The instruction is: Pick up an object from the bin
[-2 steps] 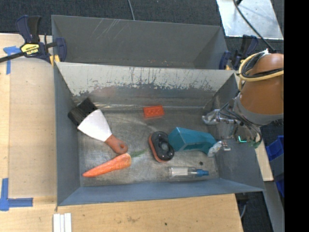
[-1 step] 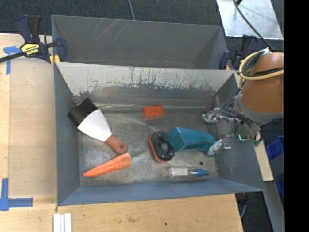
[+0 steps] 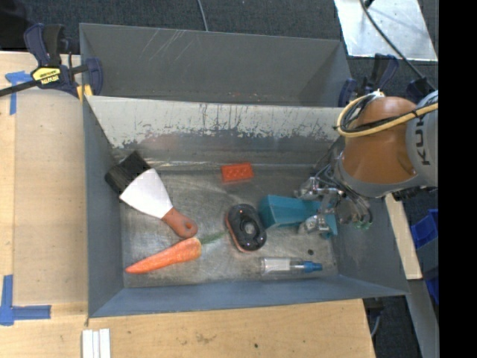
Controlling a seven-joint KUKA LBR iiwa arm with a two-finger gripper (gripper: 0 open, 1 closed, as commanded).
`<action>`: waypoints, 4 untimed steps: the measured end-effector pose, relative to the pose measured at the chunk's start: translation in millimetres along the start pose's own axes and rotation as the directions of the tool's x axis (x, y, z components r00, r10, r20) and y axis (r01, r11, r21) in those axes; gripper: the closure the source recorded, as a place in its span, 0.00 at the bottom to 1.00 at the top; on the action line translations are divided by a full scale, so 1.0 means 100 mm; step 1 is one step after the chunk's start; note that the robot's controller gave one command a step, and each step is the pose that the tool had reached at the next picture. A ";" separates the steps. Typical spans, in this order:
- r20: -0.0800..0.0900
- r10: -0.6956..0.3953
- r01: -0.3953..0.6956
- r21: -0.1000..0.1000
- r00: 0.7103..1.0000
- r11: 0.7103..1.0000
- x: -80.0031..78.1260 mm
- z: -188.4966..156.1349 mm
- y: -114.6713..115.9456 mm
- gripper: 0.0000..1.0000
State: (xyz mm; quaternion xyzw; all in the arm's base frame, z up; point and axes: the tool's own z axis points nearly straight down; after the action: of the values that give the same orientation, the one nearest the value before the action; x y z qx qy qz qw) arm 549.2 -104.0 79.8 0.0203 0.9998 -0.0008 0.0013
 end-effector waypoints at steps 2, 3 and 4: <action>-0.007 -0.001 0.001 -0.001 1.000 1.000 0.02 -0.32 -0.08 1.00; -0.005 -0.009 0.009 -0.001 1.000 1.000 -0.03 -0.64 0.02 1.00; -0.001 -0.015 0.015 -0.001 1.000 1.000 -0.03 -0.87 0.08 1.00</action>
Offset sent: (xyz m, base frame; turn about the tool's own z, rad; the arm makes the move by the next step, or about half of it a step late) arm -0.0002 -0.0091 0.0419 -0.0029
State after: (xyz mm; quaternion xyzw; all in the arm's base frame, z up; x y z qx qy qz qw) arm 552.6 -96.5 166.8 0.0128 0.9999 -0.0002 0.0008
